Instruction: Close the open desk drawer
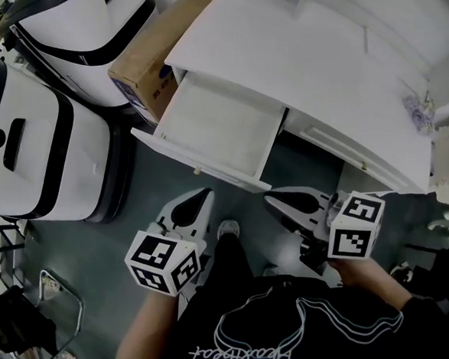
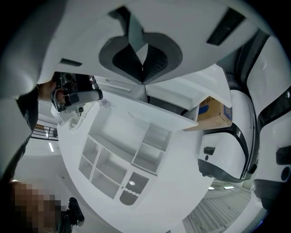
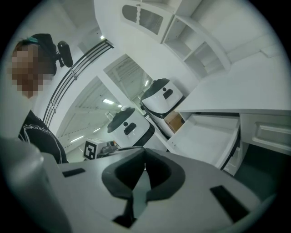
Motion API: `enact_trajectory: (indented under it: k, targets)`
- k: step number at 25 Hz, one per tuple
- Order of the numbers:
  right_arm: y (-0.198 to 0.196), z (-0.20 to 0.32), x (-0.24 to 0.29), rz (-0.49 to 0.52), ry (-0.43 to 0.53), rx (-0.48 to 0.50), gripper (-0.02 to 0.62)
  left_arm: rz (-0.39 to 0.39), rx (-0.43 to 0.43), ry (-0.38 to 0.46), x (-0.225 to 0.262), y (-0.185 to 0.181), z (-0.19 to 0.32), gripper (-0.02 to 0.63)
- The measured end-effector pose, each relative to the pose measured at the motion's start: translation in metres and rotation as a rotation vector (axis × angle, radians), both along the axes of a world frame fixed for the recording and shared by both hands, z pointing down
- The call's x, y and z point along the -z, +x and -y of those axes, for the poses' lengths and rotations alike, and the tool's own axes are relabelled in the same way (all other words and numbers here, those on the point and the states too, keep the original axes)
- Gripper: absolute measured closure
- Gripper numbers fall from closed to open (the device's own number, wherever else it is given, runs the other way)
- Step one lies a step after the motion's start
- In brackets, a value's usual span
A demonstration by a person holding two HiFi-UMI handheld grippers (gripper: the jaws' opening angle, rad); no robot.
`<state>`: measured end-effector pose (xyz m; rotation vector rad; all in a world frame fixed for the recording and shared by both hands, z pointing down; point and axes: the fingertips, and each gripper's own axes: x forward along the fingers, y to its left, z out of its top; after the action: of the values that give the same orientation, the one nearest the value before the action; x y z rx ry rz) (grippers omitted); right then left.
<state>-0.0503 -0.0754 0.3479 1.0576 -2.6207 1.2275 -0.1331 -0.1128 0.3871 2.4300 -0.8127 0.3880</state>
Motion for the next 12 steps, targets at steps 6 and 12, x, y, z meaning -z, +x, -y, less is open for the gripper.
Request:
enact_trajectory:
  k: [6,12]
  targets:
    - [0.006,0.015,-0.017,-0.002,-0.03,-0.05,0.589,0.001,-0.037,-0.031,-0.032,0.0,0.018,0.601]
    - [0.017,0.029,-0.031,-0.026,-0.043,-0.09,0.589,0.038,-0.055,-0.04,-0.062,-0.001,0.033,0.601]
